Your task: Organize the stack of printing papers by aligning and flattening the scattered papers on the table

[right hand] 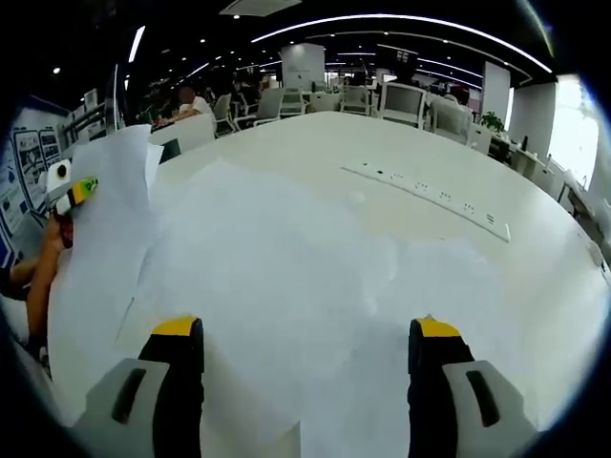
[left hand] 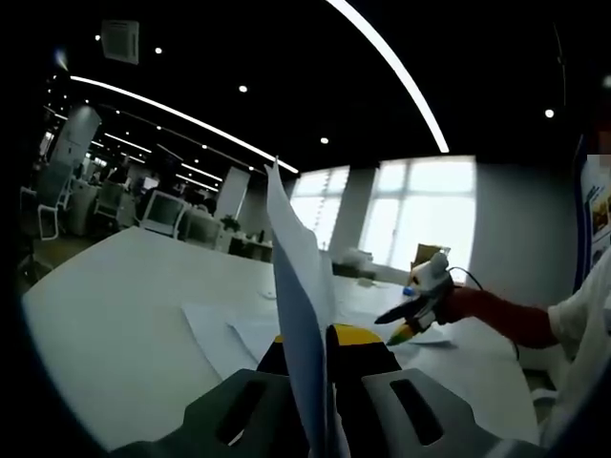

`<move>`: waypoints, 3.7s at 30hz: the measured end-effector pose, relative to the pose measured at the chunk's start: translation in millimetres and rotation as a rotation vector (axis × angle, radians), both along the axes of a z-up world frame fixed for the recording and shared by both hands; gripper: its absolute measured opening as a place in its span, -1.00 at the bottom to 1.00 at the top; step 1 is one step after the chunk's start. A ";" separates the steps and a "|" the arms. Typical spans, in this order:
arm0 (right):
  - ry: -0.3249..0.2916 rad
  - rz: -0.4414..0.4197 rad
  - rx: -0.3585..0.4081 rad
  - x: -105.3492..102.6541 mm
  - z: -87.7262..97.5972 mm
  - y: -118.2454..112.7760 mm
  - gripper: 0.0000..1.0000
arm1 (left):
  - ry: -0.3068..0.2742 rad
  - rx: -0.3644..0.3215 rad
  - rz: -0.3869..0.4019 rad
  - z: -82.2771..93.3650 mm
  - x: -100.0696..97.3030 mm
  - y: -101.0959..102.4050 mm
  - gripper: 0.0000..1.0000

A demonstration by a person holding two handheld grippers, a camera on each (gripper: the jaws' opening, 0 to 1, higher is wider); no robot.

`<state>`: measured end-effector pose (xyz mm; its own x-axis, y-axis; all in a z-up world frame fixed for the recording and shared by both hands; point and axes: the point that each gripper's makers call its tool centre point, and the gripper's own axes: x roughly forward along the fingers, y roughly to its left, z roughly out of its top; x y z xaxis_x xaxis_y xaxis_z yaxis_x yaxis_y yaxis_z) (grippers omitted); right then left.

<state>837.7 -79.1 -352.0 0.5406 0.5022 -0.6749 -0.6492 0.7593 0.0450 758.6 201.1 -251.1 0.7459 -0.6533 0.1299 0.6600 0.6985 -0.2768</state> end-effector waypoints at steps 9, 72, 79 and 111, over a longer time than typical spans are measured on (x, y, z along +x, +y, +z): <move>0.017 -0.003 -0.004 -0.1 -7.0 -1.0 0.67 | -0.001 0.002 0.000 -0.5 -1.0 -1.1 -0.87; -0.186 0.007 0.100 0.0 -6.0 11.0 -0.03 | -0.012 -0.002 -0.009 3.3 0.4 -1.4 -0.87; -0.298 0.033 0.060 0.1 0.8 14.8 -0.10 | -0.013 -0.001 -0.009 3.0 0.6 -1.8 -0.87; -0.191 -0.174 0.144 7.5 -4.5 -1.7 0.26 | -0.020 0.002 -0.010 4.1 -0.4 -2.9 -0.87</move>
<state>845.2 -80.8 -356.5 0.7375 0.4739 -0.4811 -0.5167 0.8547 0.0500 758.2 198.1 -247.0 0.7366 -0.6609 0.1437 0.6723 0.6922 -0.2624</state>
